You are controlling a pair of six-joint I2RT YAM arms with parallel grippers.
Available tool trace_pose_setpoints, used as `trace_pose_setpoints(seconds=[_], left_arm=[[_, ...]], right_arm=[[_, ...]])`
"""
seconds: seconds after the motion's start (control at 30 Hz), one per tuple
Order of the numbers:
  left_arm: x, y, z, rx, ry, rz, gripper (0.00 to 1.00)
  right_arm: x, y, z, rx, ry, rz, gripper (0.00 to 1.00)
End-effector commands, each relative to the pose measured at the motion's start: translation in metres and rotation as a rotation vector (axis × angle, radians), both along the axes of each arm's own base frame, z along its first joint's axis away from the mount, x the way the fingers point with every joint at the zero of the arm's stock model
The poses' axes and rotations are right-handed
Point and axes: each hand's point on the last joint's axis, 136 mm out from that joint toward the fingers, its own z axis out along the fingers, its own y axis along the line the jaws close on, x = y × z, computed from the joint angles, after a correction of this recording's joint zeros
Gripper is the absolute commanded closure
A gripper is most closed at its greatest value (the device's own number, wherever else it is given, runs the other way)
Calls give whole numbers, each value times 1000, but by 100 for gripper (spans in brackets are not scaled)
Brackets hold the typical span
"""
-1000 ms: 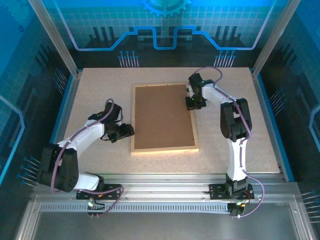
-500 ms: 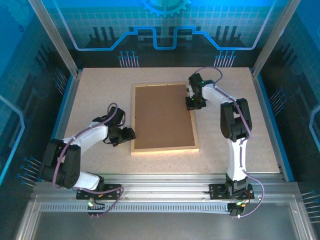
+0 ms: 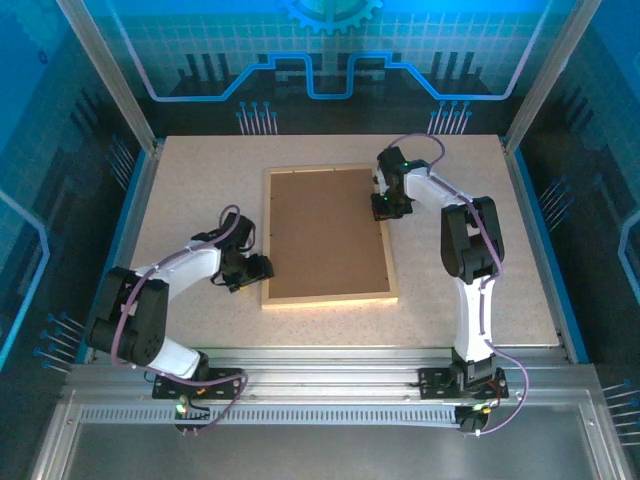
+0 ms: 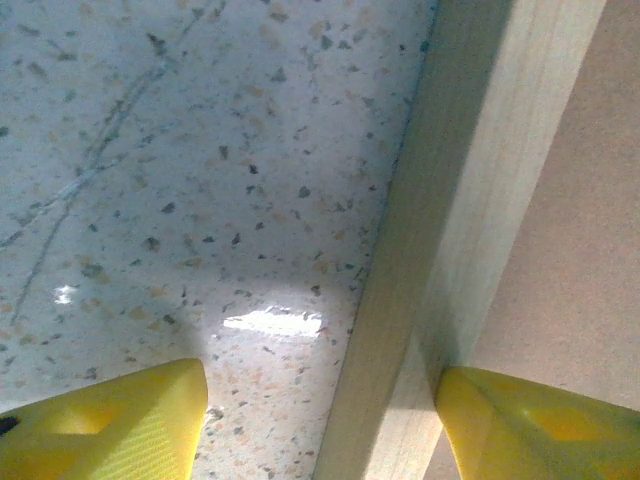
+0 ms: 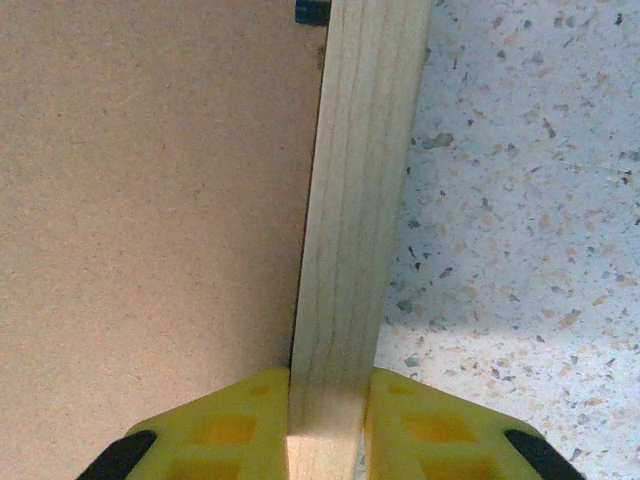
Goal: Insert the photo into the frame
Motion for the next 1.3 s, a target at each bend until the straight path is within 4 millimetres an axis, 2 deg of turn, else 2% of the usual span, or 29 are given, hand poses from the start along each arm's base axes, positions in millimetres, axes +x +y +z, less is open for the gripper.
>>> trace_pose_setpoints(seconds=[0.0,0.2,0.33,0.67,0.83,1.0,1.07,1.17,1.27], left_arm=[[-10,-10,-22,26,75,-50,35],[-26,-27,-42,44,196,-159,37],[-39,-29,-56,139,289,-242,38],[-36,-48,-65,237,342,-356,38],[-17,-61,-39,195,244,-351,37],[15,-78,13,104,70,-327,33],[28,-79,33,67,3,-295,32],[42,-68,54,39,-74,-230,30],[51,-49,64,12,-122,-149,28]], right_arm=[[-7,9,-4,18,17,30,77],[-7,12,-3,23,18,39,78],[-7,16,-2,28,18,48,78],[-9,18,-3,28,22,54,79],[-7,12,-1,14,15,47,78],[-5,5,2,10,7,25,79],[-4,2,4,10,2,19,78],[-4,-3,6,7,-5,9,78],[-3,-7,10,7,-13,1,77]])
